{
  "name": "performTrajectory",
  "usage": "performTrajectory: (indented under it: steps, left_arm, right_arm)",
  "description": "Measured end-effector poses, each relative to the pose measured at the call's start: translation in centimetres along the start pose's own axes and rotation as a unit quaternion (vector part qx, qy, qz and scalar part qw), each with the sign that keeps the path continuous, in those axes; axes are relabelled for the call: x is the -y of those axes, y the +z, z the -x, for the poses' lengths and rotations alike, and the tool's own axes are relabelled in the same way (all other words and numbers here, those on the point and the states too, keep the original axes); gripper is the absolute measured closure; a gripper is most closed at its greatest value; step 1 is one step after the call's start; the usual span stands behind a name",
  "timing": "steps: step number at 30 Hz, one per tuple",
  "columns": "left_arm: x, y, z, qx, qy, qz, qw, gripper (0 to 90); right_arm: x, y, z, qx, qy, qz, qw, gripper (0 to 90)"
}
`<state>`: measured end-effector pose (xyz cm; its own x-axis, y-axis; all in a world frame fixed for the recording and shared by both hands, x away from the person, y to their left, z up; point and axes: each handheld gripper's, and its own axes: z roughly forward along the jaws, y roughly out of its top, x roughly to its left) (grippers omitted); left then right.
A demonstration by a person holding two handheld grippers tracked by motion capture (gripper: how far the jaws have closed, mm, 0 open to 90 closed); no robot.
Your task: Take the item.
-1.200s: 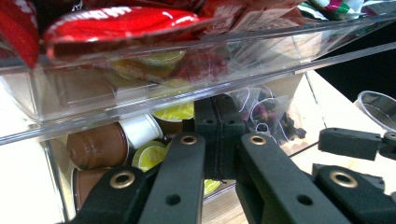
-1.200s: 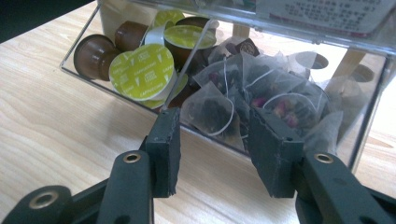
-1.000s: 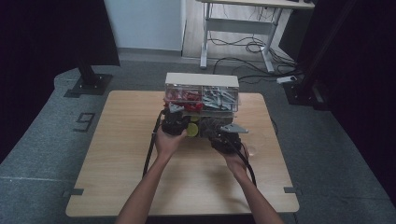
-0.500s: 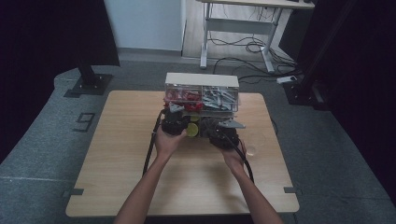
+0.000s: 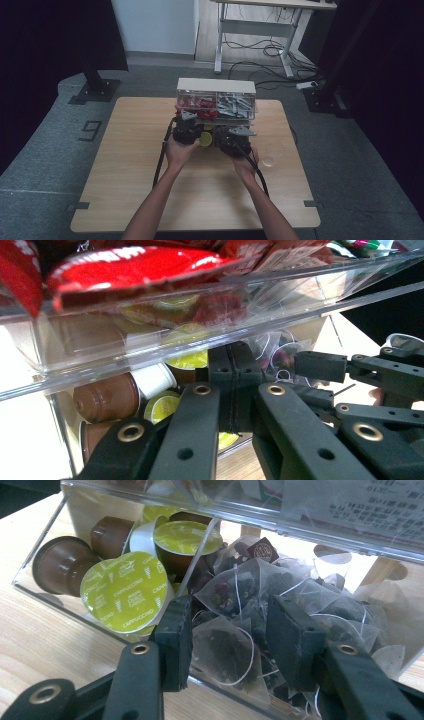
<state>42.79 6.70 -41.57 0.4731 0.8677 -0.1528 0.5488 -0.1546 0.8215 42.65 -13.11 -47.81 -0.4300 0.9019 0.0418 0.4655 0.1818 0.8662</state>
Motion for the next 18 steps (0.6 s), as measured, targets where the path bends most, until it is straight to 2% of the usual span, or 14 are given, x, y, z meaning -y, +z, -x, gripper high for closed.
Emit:
performTrajectory:
  steps: [6, 10, 11, 13, 14, 15, 16, 18]
  left_arm:
    - [0.0, 0.1, 0.1, 0.002, -0.001, 0.0, 1.0, 90.0]
    - [0.0, 0.1, 0.0, 0.001, -0.001, 0.001, 1.0, 90.0]
    - [0.0, 0.1, 0.0, 0.0, -0.001, 0.002, 1.0, 90.0]
    - [0.0, 0.1, 0.0, -0.001, 0.001, 0.001, 1.0, 90.0]
    - [0.1, 0.1, 0.1, -0.004, 0.004, 0.001, 1.0, 90.0]
    - [0.1, 0.1, 0.1, -0.004, 0.004, 0.001, 1.0, 90.0]
    - [0.1, 0.1, 0.1, -0.004, 0.004, 0.001, 1.0, 90.0]
    - [0.1, 0.1, 0.1, -0.004, 0.004, 0.001, 1.0, 90.0]
  right_arm:
    - [0.1, 0.6, 0.2, 0.005, 0.008, -0.001, 1.0, 54.2]
    - [0.1, 0.8, 0.3, 0.001, 0.008, 0.002, 1.0, 60.7]
    - [0.1, 1.0, 0.3, -0.001, 0.001, -0.003, 1.0, 65.5]
    - [0.2, 1.0, 0.4, -0.002, 0.0, -0.006, 1.0, 68.1]
    - [0.2, 1.1, 0.6, -0.008, 0.004, -0.011, 0.9999, 75.8]
    - [0.2, 1.1, 0.6, -0.008, 0.004, -0.011, 0.9999, 75.8]
    - [0.2, 1.0, 0.8, -0.014, 0.009, -0.007, 0.9998, 82.3]
    - [0.2, 0.8, 1.1, -0.022, 0.011, -0.005, 0.9997, 87.0]
